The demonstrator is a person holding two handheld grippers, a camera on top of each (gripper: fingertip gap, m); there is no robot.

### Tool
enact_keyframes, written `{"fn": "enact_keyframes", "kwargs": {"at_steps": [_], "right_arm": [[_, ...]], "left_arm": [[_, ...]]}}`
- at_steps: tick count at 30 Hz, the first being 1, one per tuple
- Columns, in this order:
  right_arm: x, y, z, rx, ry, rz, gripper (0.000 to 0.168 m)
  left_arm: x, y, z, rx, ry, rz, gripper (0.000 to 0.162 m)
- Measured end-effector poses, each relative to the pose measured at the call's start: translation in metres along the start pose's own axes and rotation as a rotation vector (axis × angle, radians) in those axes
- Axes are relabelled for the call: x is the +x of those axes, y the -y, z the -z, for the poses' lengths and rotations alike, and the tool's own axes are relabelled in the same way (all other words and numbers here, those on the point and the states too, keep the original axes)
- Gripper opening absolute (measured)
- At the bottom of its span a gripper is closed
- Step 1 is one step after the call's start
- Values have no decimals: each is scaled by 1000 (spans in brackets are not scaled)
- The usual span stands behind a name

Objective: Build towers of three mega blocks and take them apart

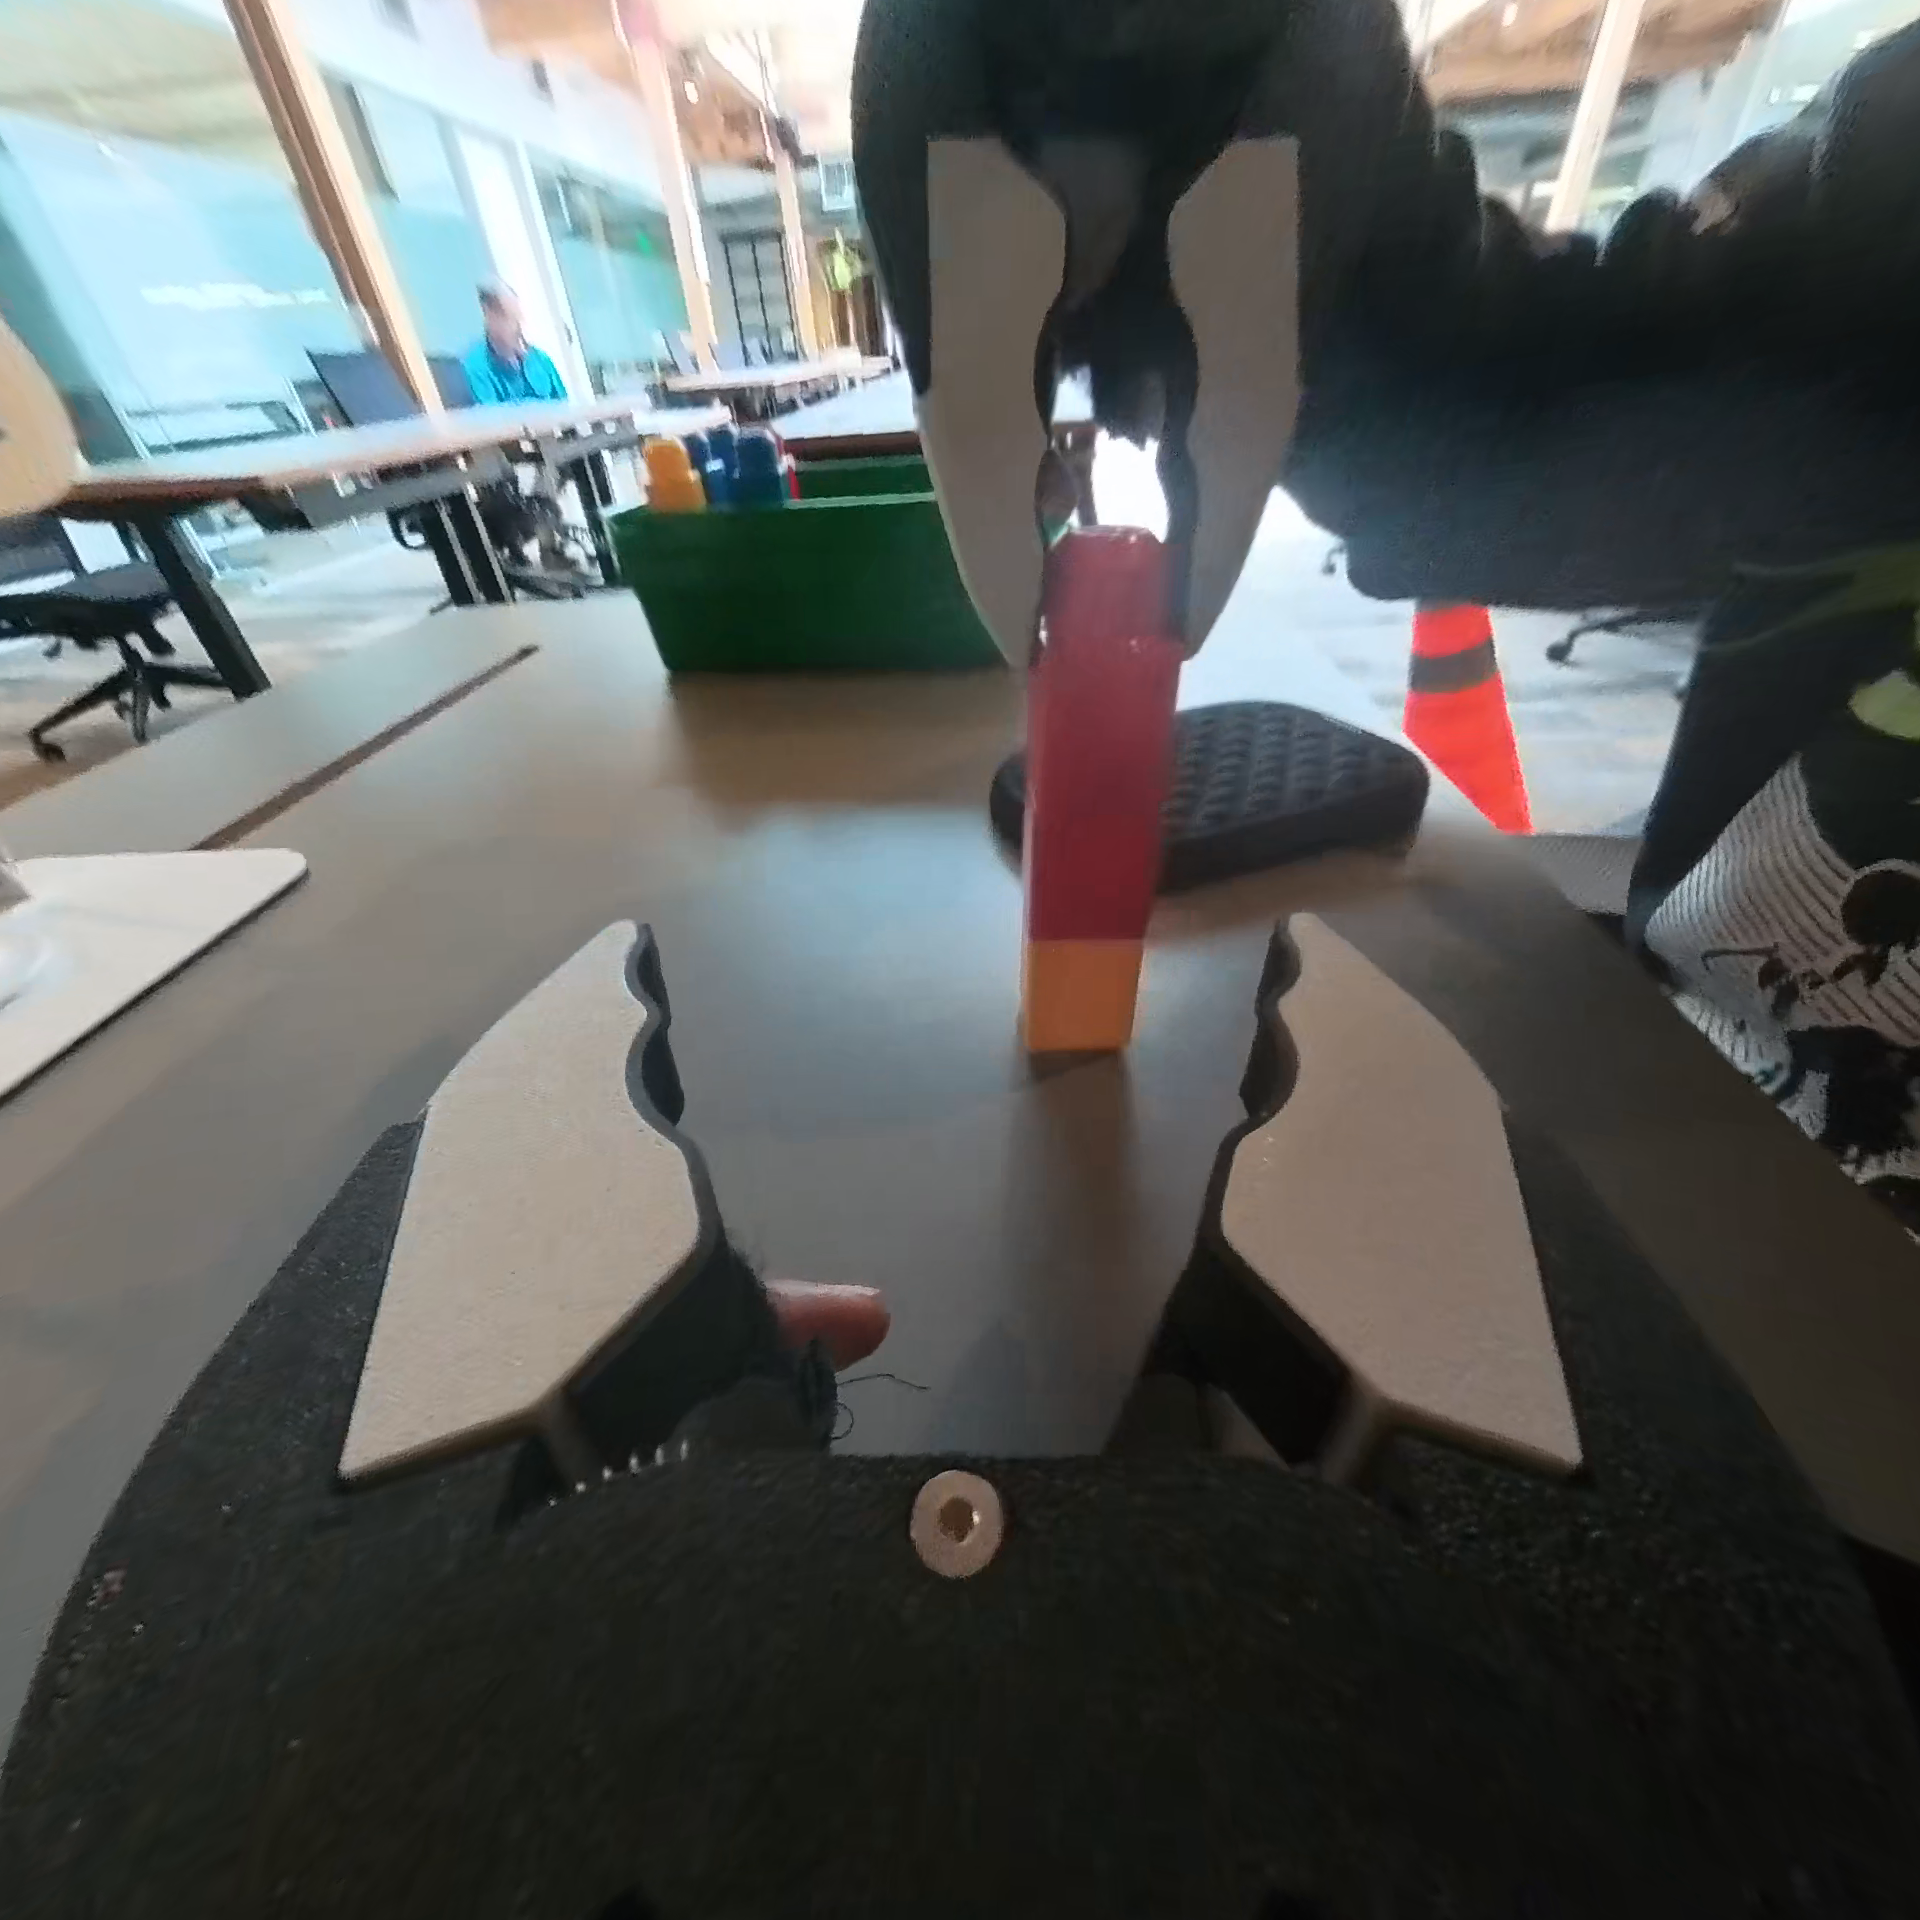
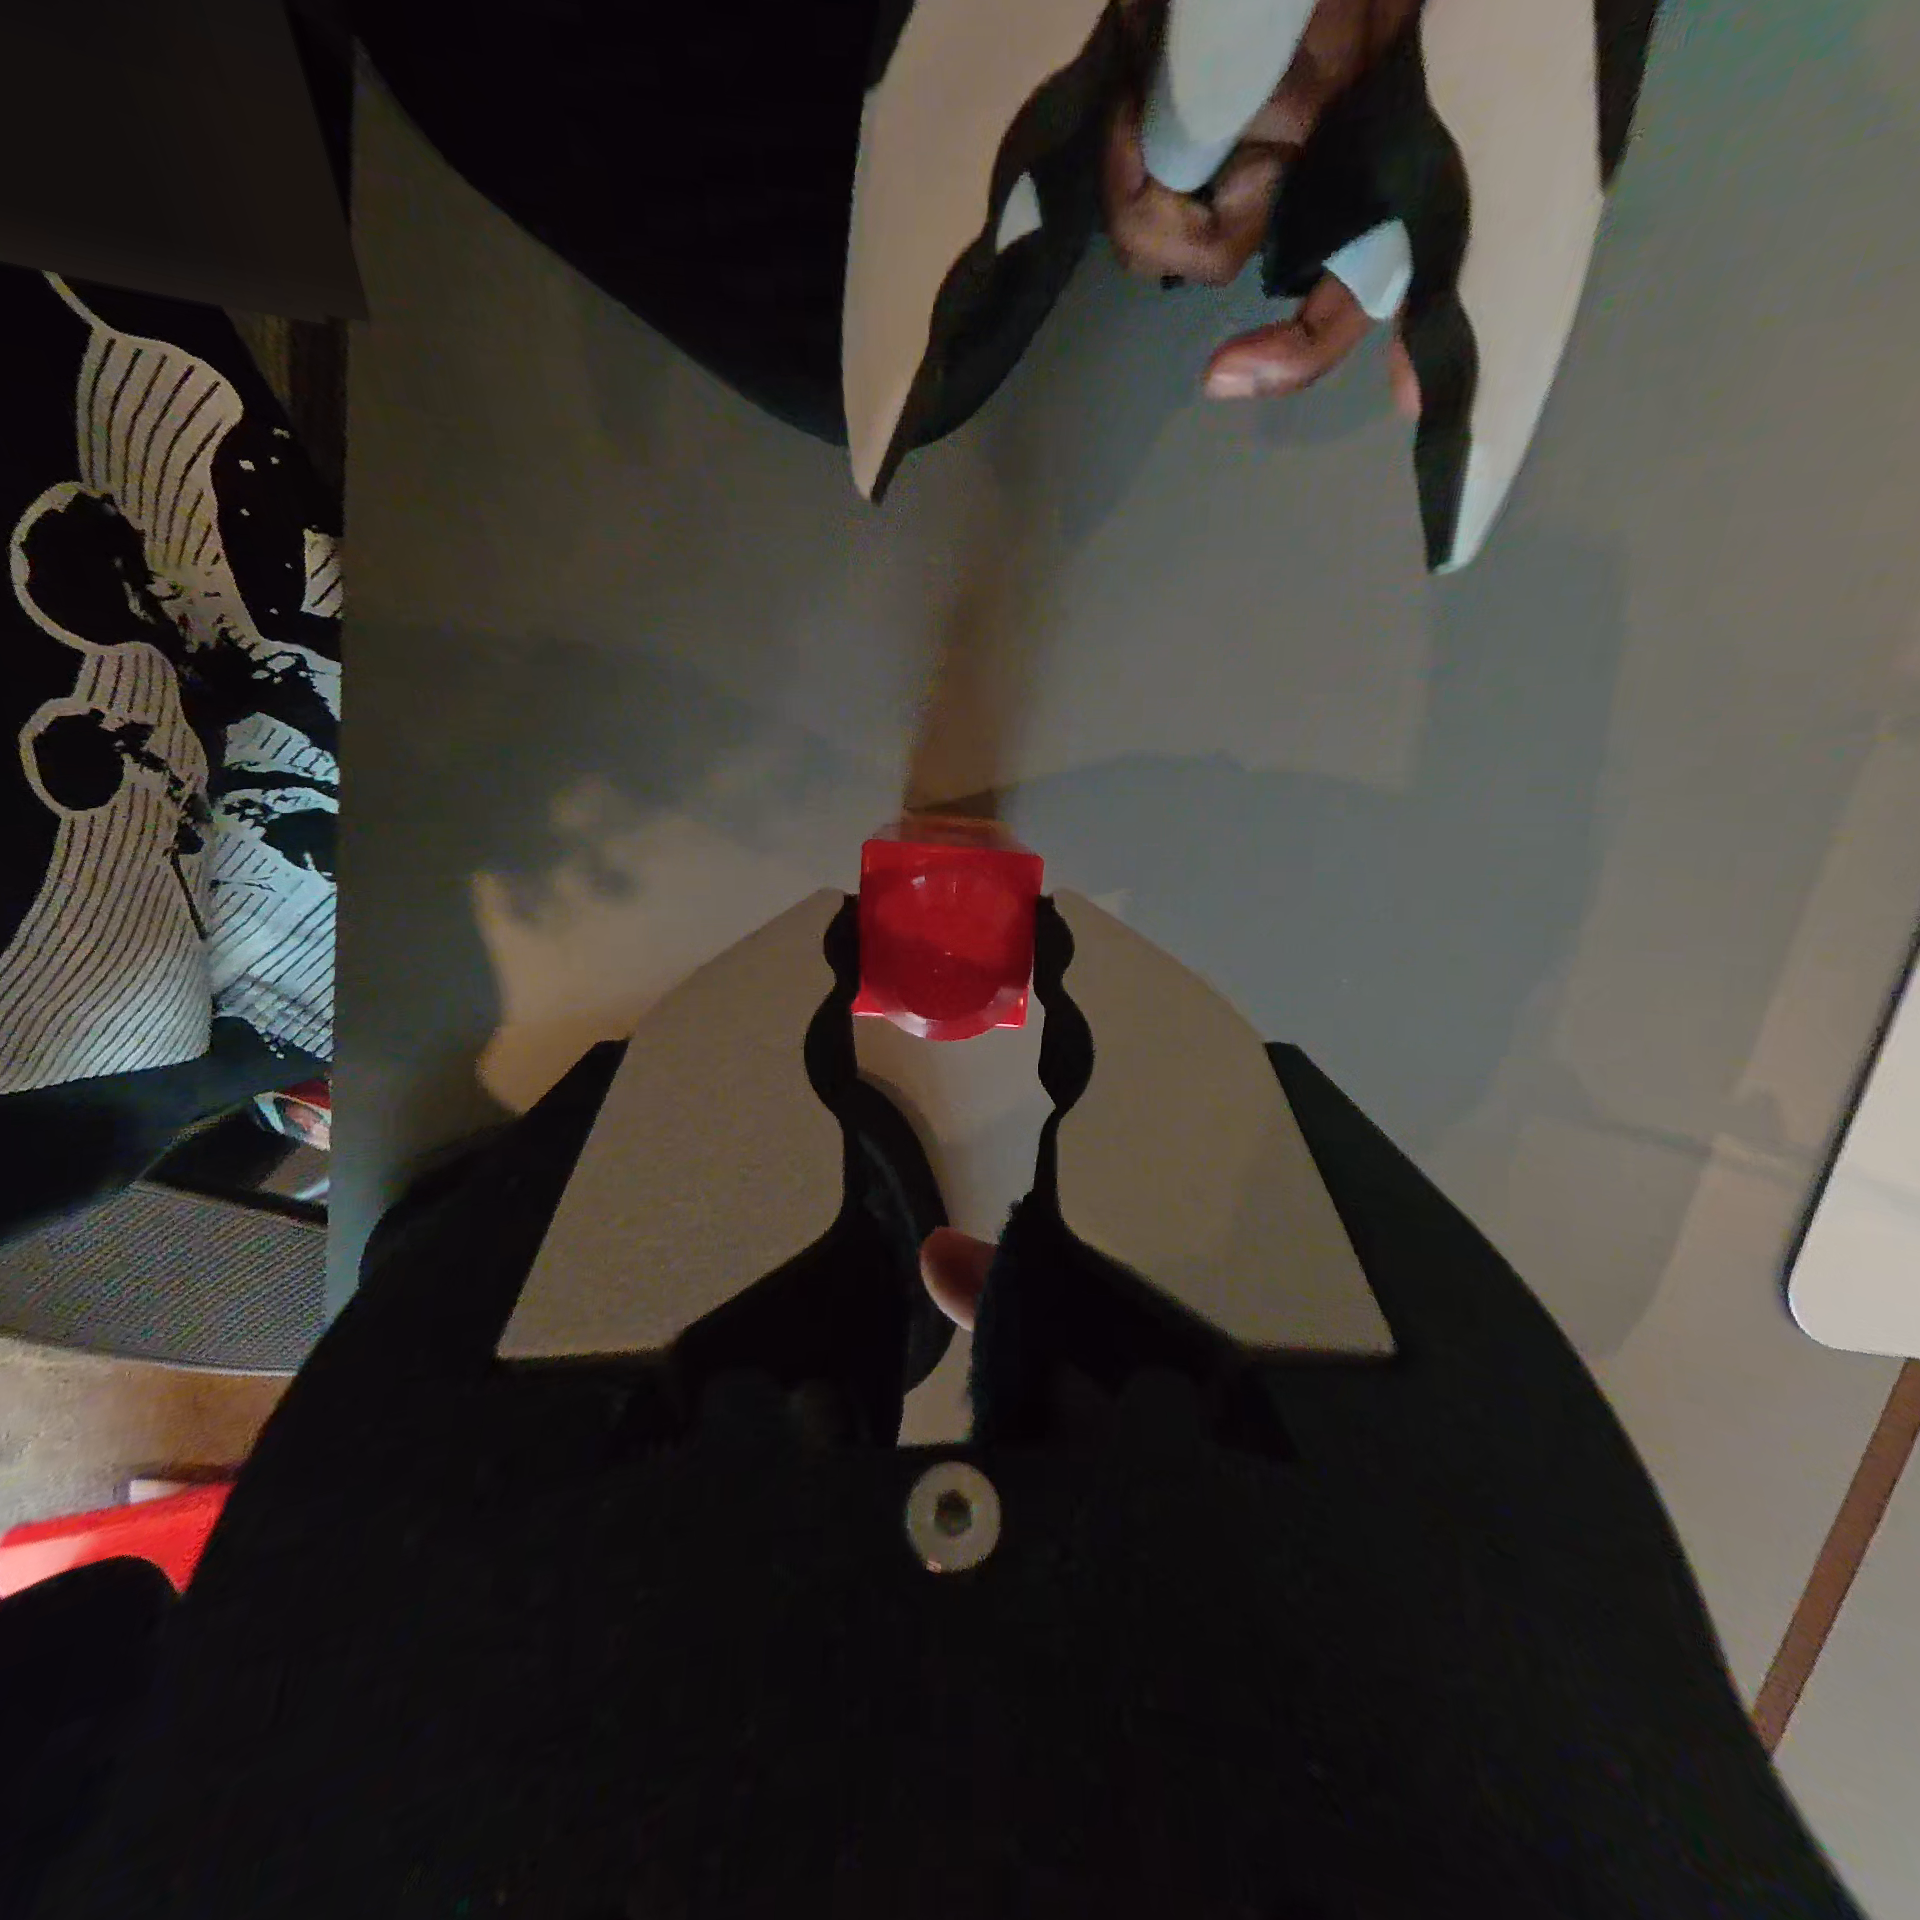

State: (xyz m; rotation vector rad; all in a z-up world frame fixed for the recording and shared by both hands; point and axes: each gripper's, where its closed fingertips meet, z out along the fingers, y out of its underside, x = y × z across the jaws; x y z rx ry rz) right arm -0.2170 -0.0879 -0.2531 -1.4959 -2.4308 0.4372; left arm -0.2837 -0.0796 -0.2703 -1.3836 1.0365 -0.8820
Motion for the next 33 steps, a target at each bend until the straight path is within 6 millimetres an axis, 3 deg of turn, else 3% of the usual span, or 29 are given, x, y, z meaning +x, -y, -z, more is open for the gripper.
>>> {"fn": "enact_keyframes", "kwargs": {"at_steps": [4, 8, 14, 20, 25, 33], "right_arm": [[10, -4, 33, 40, -72, -46, 32], [31, -41, 92, -19, -208, -159, 32], [58, -143, 189, -132, -406, -492, 32], [60, -275, 258, -249, -551, -955, 32], [52, -360, 270, -265, -572, -1228, 32], [51, -449, 242, -232, -583, -1449, 32]], "left_arm": [[2, 3, 3, 32, -33, 15, 102], [6, -1, 1, 2, -55, 1, 100], [6, 0, 1, 8, -57, -2, 97], [8, -2, 0, -5, -59, -20, 94], [8, -2, 0, -5, -58, -19, 91], [6, -1, 0, -2, -53, -4, 89]]}}
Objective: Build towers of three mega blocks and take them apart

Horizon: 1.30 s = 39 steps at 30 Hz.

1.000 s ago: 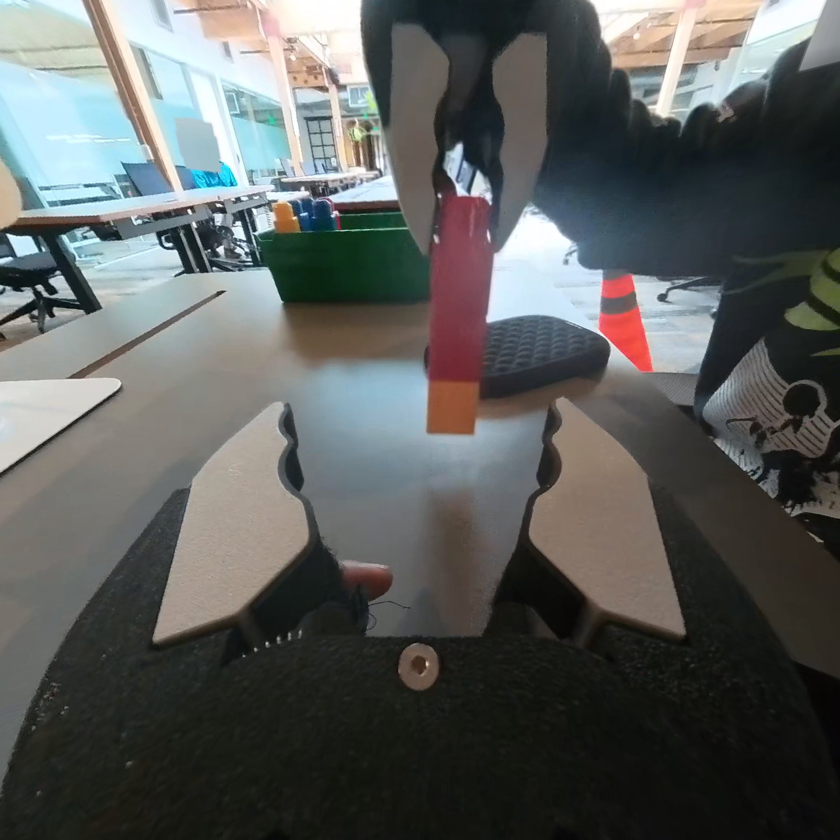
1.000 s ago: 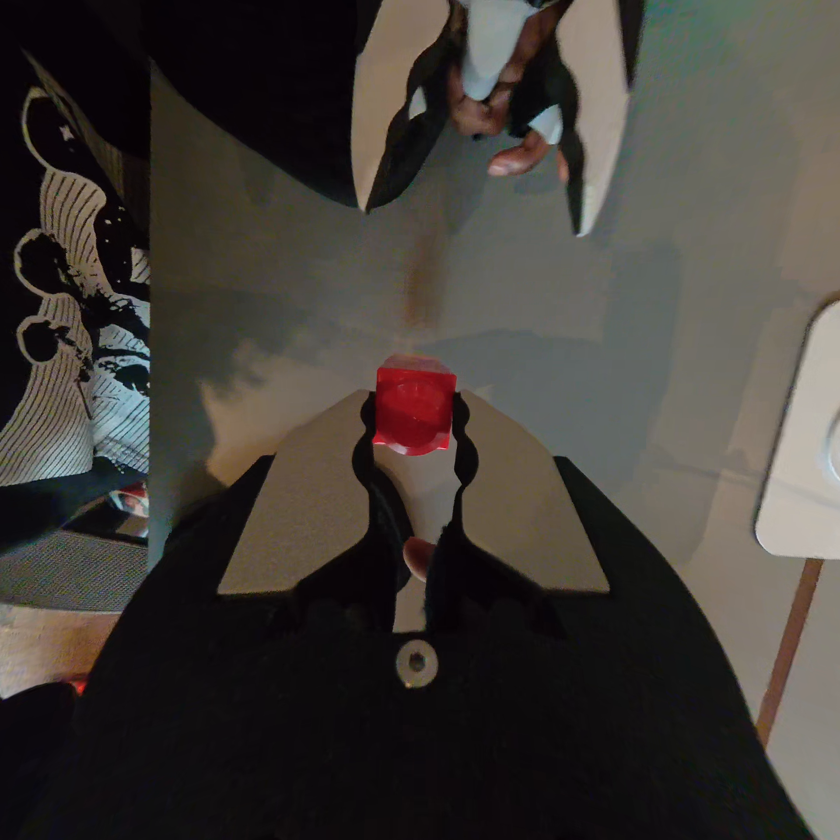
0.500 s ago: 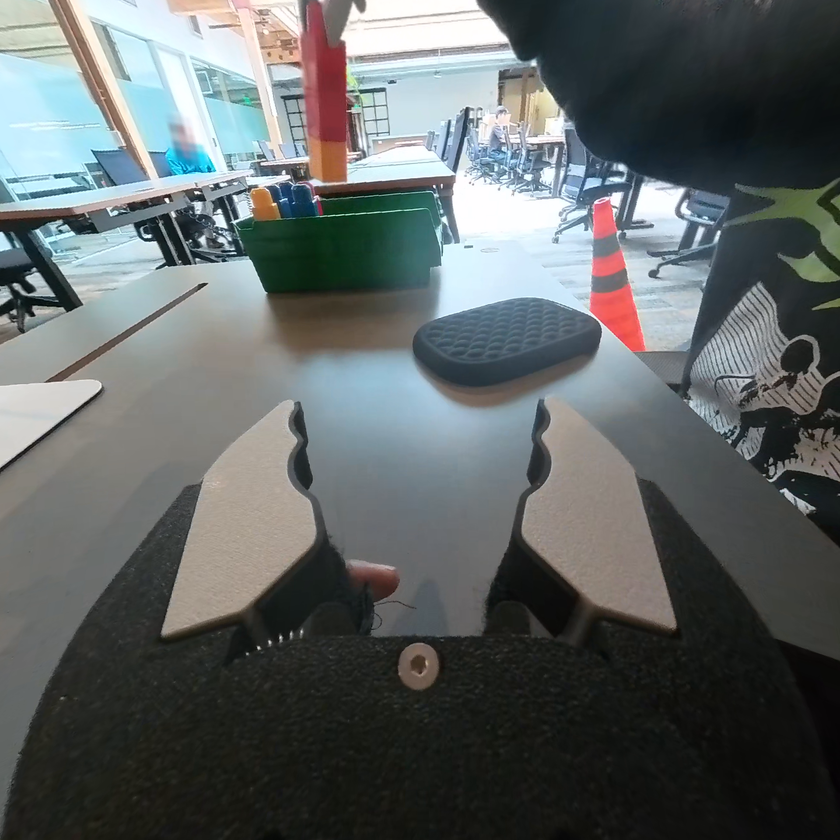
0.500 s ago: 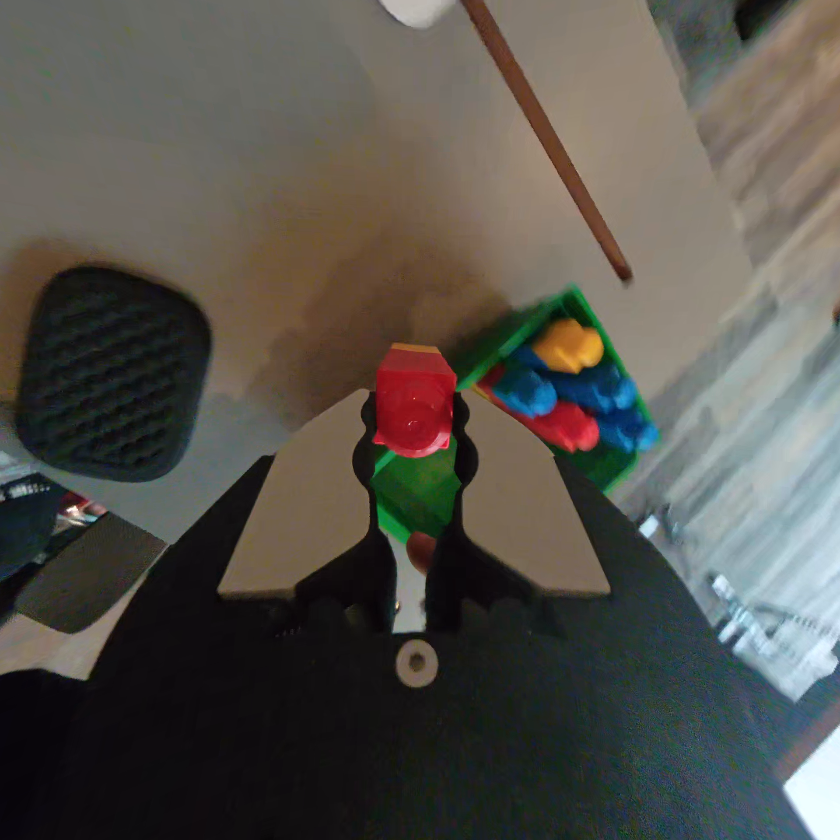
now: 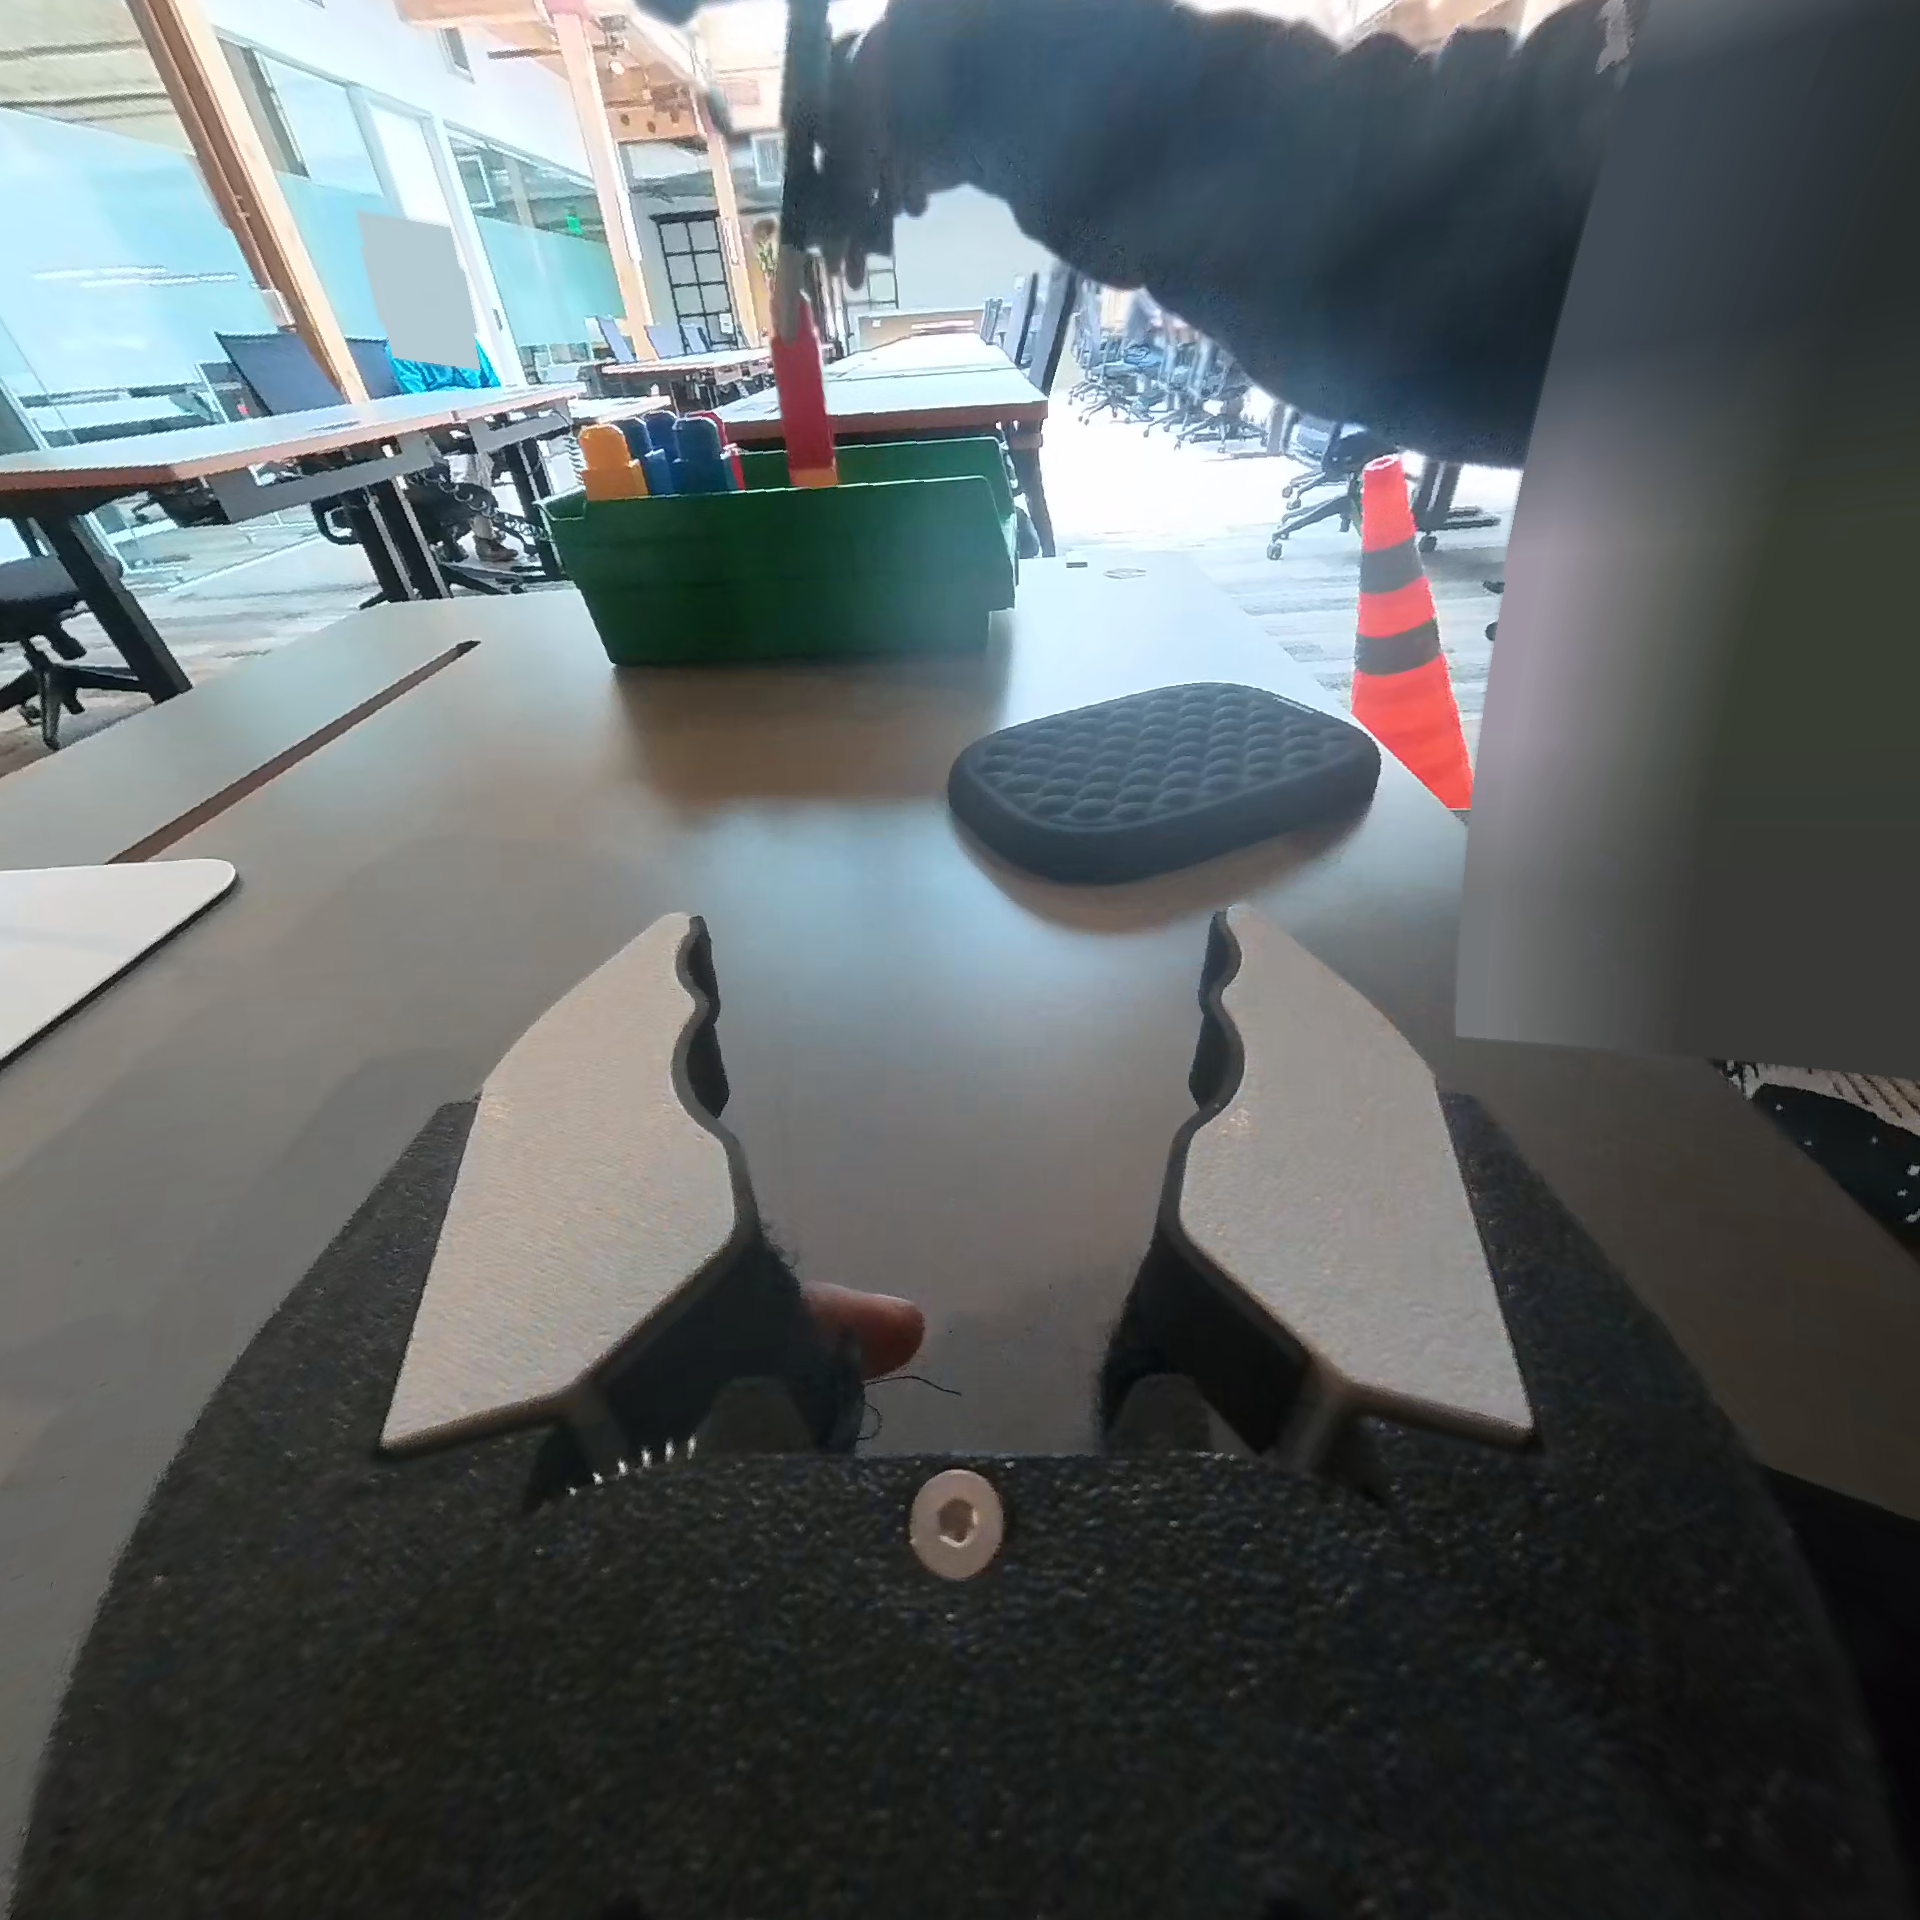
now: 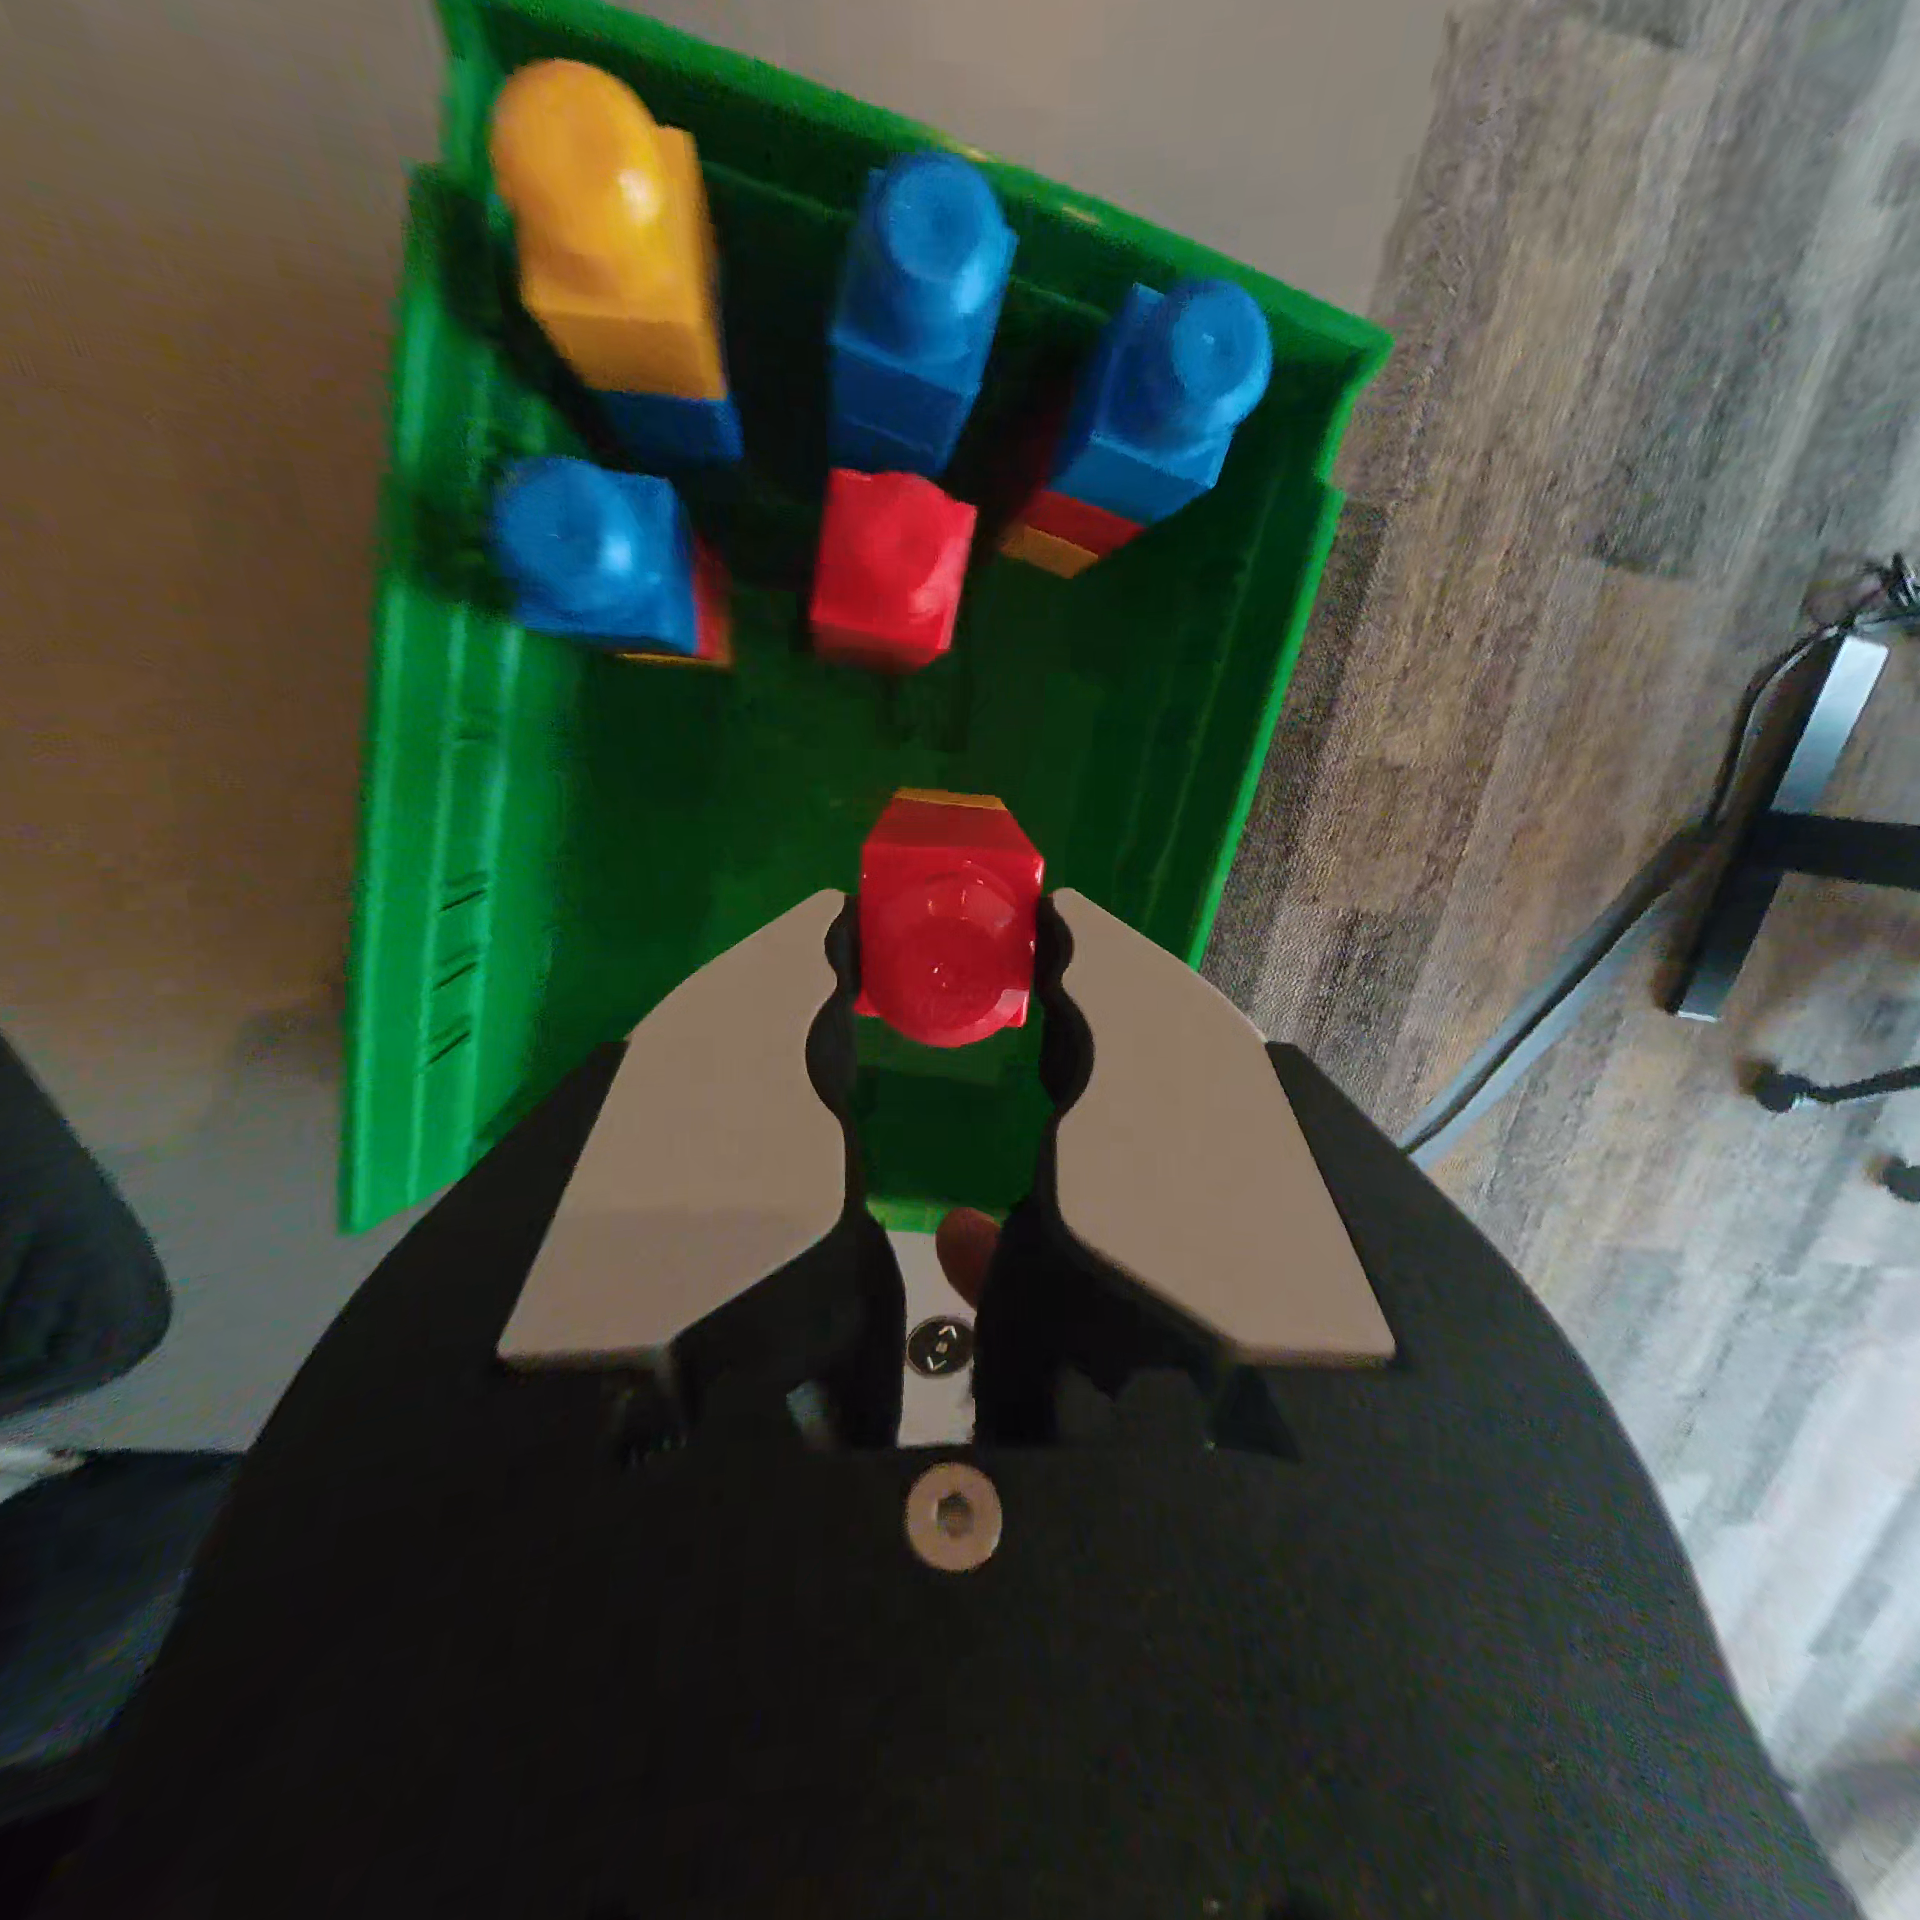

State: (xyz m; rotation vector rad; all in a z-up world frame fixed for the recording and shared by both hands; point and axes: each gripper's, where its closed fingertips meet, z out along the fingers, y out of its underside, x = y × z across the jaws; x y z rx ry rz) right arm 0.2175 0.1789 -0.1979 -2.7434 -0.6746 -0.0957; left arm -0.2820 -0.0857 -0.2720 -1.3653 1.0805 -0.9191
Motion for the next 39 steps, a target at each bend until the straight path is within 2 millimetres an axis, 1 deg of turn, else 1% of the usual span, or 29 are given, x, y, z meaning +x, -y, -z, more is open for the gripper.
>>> {"fn": "enact_keyframes", "kwargs": {"at_steps": [3, 6, 7, 11, 16, 24, 26, 27, 29, 33, 35, 36, 38, 39], "right_arm": [[18, 1, -20, 3, -35, -53, 32], [28, 4, -40, 7, -40, -96, 32], [31, 5, -45, 9, -41, -108, 32], [33, 12, -62, 16, -4, -129, 32], [34, 22, -73, 31, 30, -148, 31], [34, 28, -76, 27, 50, -150, 32], [34, 26, -75, 21, 48, -144, 32], [34, 27, -75, 26, 43, -143, 37], [35, 29, -72, 48, 33, -144, 43], [36, 35, -58, 118, 10, -144, 56], [34, 40, -44, 198, 6, -143, 59], [30, 45, -35, 267, 15, -138, 58], [18, 58, -10, 459, 55, -120, 57], [9, 63, 5, 565, 86, -105, 56]], "left_arm": [[-1, 0, 0, 0, 1, 7, 87], [-2, -1, 0, -5, 6, 17, 86], [-2, -1, -1, -8, 7, 21, 85], [-2, -3, -2, -28, 5, 24, 84], [-2, -5, -3, -43, 2, 30, 82], [-2, -5, -4, -49, -9, 39, 80], [-2, -6, -4, -51, -11, 37, 80], [-2, -6, -4, -52, -12, 36, 80], [-1, -6, -4, -54, -14, 34, 80], [1, -9, -6, -81, -27, 36, 79], [0, -12, -8, -105, -20, 39, 83], [0, -13, -8, -109, -19, 36, 83], [-2, -11, -7, -100, -6, 35, 85], [-3, -10, -6, -89, 2, 40, 89]]}}
